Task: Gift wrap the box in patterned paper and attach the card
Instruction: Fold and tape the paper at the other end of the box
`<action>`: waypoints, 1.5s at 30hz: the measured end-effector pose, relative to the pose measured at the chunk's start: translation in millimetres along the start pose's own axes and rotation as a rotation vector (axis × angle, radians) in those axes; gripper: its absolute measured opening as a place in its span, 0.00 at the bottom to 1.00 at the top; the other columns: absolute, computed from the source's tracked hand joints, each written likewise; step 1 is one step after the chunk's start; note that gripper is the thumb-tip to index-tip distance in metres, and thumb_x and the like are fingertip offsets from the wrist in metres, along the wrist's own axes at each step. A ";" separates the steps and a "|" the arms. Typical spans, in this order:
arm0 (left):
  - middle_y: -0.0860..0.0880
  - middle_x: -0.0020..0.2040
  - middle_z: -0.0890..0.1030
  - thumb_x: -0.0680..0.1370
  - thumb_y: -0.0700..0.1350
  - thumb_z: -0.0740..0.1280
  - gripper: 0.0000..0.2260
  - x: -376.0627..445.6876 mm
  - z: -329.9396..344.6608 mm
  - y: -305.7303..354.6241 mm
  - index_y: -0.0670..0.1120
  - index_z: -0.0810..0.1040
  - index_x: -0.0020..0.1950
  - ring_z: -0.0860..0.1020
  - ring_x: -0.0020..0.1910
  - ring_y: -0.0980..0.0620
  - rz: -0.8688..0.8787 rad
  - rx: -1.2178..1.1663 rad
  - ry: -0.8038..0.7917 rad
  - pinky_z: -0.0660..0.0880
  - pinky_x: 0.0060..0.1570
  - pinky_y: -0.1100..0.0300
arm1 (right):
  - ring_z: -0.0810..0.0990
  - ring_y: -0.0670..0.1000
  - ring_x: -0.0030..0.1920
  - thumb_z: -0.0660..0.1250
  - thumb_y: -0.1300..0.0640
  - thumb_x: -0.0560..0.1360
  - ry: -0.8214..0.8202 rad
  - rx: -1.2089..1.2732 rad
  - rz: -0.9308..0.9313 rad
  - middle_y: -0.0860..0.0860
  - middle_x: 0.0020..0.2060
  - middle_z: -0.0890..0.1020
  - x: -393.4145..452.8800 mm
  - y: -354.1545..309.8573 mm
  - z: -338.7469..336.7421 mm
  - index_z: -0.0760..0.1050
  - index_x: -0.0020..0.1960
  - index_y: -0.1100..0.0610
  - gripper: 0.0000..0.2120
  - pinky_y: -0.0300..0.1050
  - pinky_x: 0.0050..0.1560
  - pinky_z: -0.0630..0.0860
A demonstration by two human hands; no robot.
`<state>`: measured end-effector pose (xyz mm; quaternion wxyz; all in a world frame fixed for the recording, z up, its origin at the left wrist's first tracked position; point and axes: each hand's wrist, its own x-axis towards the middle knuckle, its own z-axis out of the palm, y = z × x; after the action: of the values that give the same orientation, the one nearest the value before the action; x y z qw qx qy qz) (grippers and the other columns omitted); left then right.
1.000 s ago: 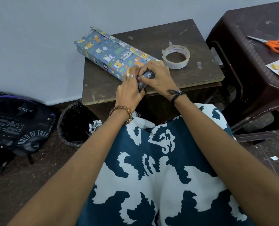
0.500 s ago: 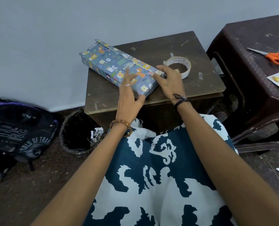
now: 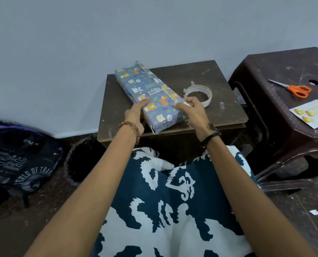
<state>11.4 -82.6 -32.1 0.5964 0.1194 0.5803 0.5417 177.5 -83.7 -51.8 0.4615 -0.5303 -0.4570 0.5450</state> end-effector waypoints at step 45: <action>0.46 0.57 0.80 0.64 0.43 0.78 0.38 -26.8 31.7 -26.0 0.51 0.62 0.70 0.81 0.53 0.45 0.098 -0.096 -0.206 0.80 0.40 0.50 | 0.81 0.54 0.49 0.72 0.54 0.71 0.419 0.616 0.149 0.53 0.53 0.77 -69.4 -19.4 44.1 0.62 0.59 0.52 0.24 0.50 0.42 0.82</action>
<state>57.5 -98.3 -27.6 0.6306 0.1738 0.4830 0.5821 134.6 -149.6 -21.0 0.6418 -0.4984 -0.1278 0.5686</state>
